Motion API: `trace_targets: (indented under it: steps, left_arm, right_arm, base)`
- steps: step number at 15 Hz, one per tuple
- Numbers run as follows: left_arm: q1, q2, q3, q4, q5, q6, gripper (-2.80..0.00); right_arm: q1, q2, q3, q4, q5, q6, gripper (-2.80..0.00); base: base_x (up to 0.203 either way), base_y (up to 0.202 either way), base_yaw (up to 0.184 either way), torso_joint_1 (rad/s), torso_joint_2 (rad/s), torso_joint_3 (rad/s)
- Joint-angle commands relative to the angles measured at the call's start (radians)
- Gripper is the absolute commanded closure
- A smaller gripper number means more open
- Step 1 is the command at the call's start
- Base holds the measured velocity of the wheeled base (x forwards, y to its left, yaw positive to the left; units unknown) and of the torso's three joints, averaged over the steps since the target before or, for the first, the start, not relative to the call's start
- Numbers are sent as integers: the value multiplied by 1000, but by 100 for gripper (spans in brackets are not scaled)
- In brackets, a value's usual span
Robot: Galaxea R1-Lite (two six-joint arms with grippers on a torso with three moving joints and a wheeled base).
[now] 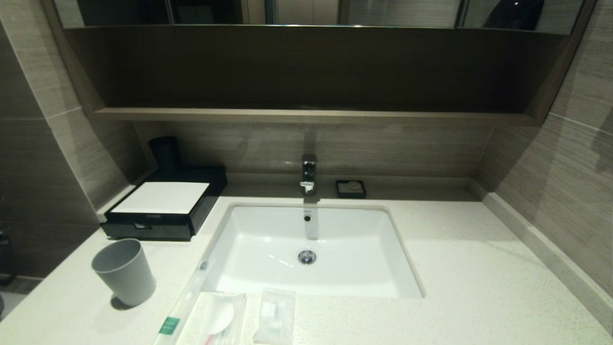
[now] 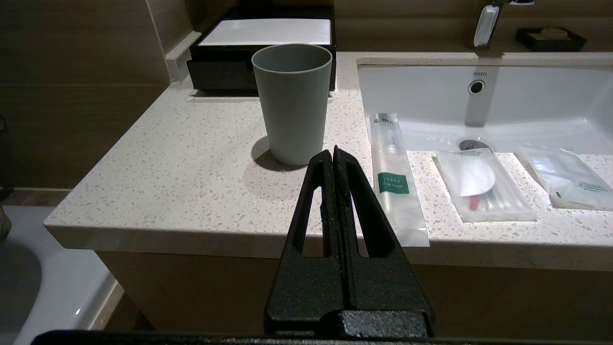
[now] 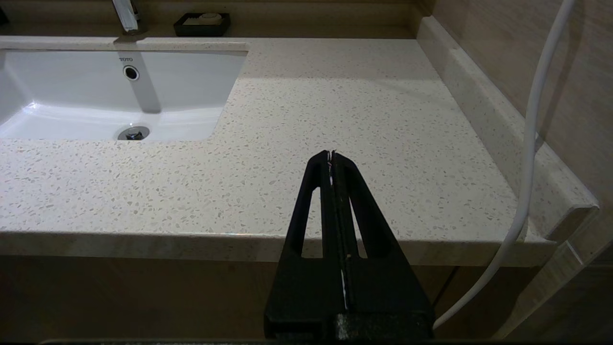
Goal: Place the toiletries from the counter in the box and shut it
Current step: Pick up the cup
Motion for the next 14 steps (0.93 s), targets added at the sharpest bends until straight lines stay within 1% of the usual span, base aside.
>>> trace_targets:
  steps: [1,5,8,9,10,12,14]
  left_arm:
    - [0,2,-43,30,-4,0,0]
    - [0,2,-137,103,2,0,0]
    - [0,2,-236,222,14,2,0]
    - [1,2,-261,256,31,9,0]
    - [0,2,-279,282,60,34,0]
    - [0,17,-285,284,84,67,0]
    - [0,93,-297,262,97,71,0]
  right_arm:
    - [0,0,2,0,0,1,0]
    - [0,0,2,0,0,0,0]
    - [0,0,2,0,0,1,0]
    - [0,0,2,0,0,1,0]
    - [0,0,2,0,0,0,0]
    - [0,0,2,0,0,0,0]
    - [0,0,2,0,0,0,0]
  base:
    - [0,0,0,0,0,0]
    - [0,0,0,0,0,0]
    - [0,0,0,0,0,0]
    - [0,0,0,0,0,0]
    - [0,0,0,0,0,0]
    - [0,0,0,0,0,0]
    - [0,0,0,0,0,0]
